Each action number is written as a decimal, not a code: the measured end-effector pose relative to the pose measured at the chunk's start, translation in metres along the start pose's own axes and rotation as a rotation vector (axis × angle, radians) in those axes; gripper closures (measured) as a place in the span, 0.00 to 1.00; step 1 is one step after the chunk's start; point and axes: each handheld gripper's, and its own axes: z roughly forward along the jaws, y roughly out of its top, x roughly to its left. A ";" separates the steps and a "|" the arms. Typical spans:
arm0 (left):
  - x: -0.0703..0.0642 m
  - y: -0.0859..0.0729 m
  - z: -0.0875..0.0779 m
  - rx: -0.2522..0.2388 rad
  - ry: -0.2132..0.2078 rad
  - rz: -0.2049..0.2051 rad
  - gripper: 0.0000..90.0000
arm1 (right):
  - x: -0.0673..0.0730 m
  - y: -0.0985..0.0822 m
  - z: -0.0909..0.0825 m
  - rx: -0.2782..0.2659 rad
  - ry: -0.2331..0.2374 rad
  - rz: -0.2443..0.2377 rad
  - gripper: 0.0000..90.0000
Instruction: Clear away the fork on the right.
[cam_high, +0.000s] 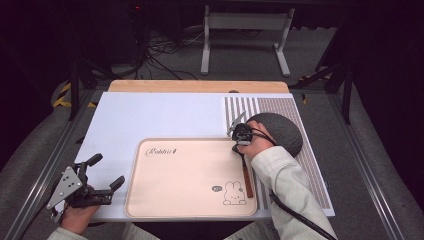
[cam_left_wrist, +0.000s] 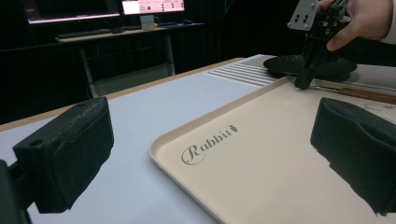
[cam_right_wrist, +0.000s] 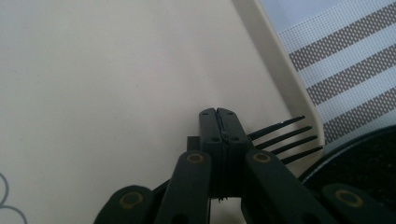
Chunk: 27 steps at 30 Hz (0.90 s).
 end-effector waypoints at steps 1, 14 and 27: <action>0.000 0.000 0.000 0.000 0.000 0.000 0.00 | 0.000 0.000 0.000 0.000 0.000 0.000 1.00; 0.000 0.000 0.000 0.001 0.000 0.001 0.00 | 0.001 -0.001 -0.008 -0.052 0.004 0.000 1.00; 0.000 0.001 0.000 0.002 -0.001 0.002 0.00 | 0.016 -0.009 -0.052 -0.252 -0.060 0.026 0.56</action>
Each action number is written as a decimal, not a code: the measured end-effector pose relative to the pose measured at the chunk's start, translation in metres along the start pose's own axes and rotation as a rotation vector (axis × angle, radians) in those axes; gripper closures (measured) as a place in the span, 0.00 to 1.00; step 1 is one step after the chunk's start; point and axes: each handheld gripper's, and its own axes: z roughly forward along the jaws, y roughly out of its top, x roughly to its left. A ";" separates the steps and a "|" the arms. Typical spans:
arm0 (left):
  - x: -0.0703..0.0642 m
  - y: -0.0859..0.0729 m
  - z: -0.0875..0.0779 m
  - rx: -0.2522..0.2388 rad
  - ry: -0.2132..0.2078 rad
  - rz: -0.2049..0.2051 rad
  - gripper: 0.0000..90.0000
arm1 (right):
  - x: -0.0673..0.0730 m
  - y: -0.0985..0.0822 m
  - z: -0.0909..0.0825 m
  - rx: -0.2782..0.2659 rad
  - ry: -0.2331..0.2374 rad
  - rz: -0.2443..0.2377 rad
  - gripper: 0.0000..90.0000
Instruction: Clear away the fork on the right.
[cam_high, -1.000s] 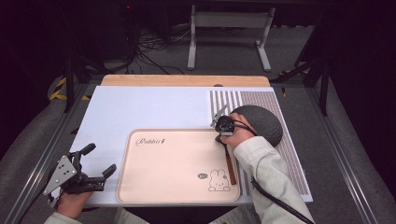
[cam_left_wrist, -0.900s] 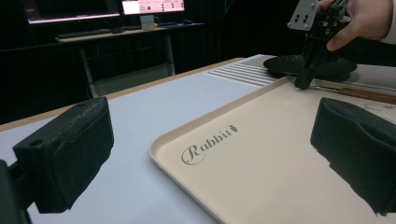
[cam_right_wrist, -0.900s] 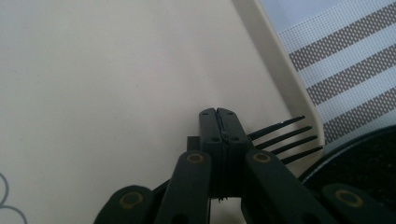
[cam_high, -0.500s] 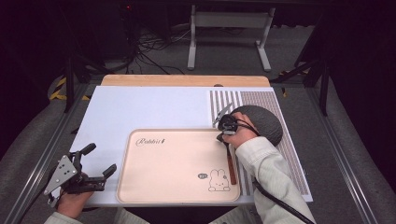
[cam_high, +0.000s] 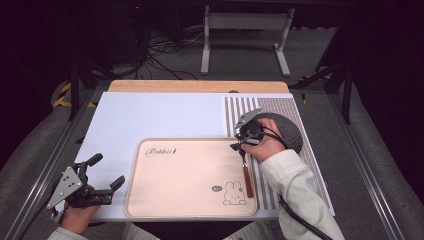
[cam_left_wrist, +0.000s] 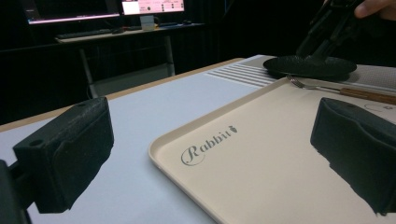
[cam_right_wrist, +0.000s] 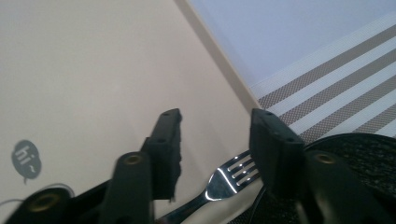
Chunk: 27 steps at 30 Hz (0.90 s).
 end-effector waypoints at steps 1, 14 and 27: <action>0.000 0.000 0.000 -0.001 0.001 -0.001 0.00 | 0.000 0.000 0.000 0.000 0.000 0.000 0.56; -0.001 0.000 0.000 -0.002 0.006 -0.002 0.00 | 0.015 -0.022 -0.045 -0.232 -0.065 0.042 0.24; 0.000 0.000 0.000 -0.004 0.009 -0.001 0.00 | 0.023 -0.062 -0.071 -0.436 -0.107 0.081 0.15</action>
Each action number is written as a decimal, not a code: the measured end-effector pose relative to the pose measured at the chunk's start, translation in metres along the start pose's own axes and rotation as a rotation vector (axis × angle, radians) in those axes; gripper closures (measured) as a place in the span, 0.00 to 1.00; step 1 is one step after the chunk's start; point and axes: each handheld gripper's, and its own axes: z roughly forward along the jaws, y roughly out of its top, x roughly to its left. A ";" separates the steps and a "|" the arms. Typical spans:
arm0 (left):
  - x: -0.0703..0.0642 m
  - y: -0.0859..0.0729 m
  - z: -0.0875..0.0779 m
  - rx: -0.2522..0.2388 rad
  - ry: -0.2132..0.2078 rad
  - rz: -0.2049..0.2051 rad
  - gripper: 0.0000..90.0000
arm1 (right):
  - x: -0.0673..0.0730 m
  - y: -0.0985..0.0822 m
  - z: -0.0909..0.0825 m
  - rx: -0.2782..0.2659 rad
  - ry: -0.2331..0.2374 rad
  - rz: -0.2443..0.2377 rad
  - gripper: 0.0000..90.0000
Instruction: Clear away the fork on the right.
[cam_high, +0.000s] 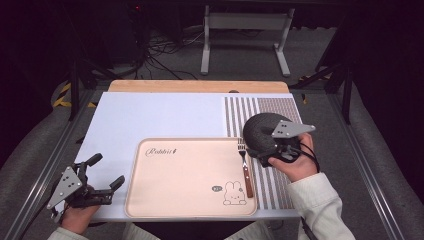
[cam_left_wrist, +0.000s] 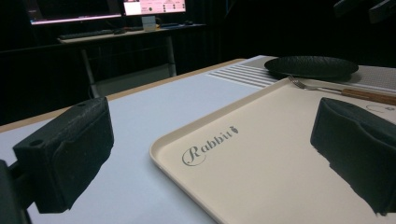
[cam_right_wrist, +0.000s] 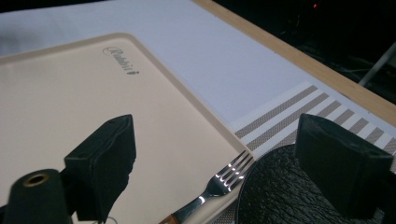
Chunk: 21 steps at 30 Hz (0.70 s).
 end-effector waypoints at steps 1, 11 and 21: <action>0.000 0.000 0.000 -0.001 0.000 -0.001 0.00 | 0.000 -0.003 -0.003 -0.014 -0.006 0.000 0.14; 0.001 0.000 0.000 0.001 0.012 -0.004 0.00 | 0.002 -0.046 -0.032 -0.180 -0.063 0.004 0.07; 0.002 -0.001 0.000 -0.010 0.024 -0.008 0.00 | 0.004 -0.082 -0.049 -0.246 -0.125 0.062 0.05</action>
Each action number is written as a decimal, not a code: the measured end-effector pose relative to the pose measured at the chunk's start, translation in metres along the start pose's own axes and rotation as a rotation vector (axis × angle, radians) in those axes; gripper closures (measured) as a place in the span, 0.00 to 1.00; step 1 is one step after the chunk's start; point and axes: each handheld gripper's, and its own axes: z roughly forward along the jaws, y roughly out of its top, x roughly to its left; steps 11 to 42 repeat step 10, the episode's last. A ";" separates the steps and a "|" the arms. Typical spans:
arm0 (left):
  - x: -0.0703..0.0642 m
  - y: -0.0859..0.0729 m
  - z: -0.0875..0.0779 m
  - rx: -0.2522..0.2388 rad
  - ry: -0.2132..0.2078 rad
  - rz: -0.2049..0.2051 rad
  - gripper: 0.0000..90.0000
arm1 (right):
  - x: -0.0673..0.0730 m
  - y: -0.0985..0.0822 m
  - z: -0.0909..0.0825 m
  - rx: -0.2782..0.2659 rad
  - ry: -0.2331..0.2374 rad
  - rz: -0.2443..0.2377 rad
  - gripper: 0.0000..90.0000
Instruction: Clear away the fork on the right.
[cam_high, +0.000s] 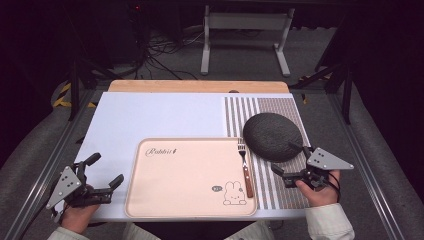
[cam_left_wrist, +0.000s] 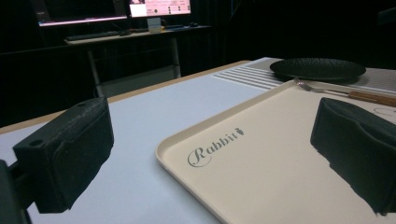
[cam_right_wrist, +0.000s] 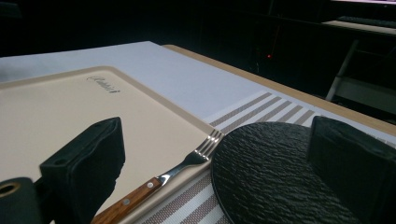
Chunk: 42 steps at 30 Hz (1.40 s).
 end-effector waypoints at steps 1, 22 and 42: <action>0.000 0.000 0.000 -0.002 0.002 0.002 0.00 | -0.001 -0.004 -0.002 -0.008 -0.010 0.008 0.05; -0.001 -0.001 0.002 -0.010 0.002 0.023 0.00 | -0.005 -0.031 -0.011 -0.013 -0.094 0.030 0.04; -0.001 -0.001 0.002 -0.010 0.002 0.023 0.00 | -0.005 -0.031 -0.011 -0.013 -0.094 0.030 0.04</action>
